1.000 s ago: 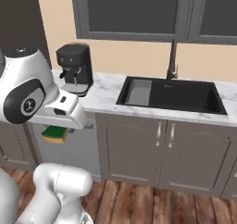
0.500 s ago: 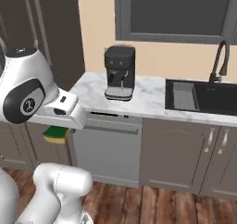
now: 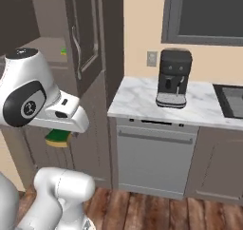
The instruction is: Pick up the sponge and sponge from the sink, and place them back in the cabinet, and close the cabinet doors.
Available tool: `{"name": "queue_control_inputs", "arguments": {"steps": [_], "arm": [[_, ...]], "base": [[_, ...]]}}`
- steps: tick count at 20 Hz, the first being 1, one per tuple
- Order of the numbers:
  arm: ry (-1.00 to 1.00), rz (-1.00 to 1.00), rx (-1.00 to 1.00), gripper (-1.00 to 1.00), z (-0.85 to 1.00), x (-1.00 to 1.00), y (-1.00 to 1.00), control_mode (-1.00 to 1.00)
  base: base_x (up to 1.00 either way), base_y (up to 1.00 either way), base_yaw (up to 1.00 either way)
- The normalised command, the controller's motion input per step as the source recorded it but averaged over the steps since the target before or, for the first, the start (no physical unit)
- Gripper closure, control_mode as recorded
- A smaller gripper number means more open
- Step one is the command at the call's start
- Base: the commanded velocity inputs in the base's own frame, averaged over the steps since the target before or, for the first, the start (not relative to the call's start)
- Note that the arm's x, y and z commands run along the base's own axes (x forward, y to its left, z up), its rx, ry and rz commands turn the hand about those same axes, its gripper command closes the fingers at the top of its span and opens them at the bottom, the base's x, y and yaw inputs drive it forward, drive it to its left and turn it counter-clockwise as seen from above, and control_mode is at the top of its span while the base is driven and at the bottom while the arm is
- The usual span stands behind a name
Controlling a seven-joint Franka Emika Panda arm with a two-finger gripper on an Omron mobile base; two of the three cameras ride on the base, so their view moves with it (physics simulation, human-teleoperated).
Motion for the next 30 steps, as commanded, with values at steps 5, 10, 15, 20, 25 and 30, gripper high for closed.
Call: {"name": "queue_control_inputs", "arguments": {"steps": [5, 10, 15, 20, 25, 30], "arm": [[0.0, 0.0, 0.0, 1.0, 0.0, 0.0, 0.0, 1.0], [0.0, 0.0, 0.0, 1.0, 0.0, 0.0, 0.0, 1.0], [0.0, 0.0, 0.0, 1.0, 0.0, 0.0, 0.0, 1.0], [0.0, 0.0, 0.0, 1.0, 0.0, 0.0, 0.0, 1.0], [0.0, 0.0, 0.0, 1.0, 0.0, 0.0, 0.0, 1.0], [0.0, 0.0, 0.0, 1.0, 0.0, 0.0, 0.0, 1.0]], "base": [[0.0, 0.92, 0.0], [0.0, 0.82, 0.0], [0.01, 0.56, 0.0], [0.21, 0.3, 0.0], [0.41, 0.06, 0.0], [0.5, 0.0, 0.0]]}}
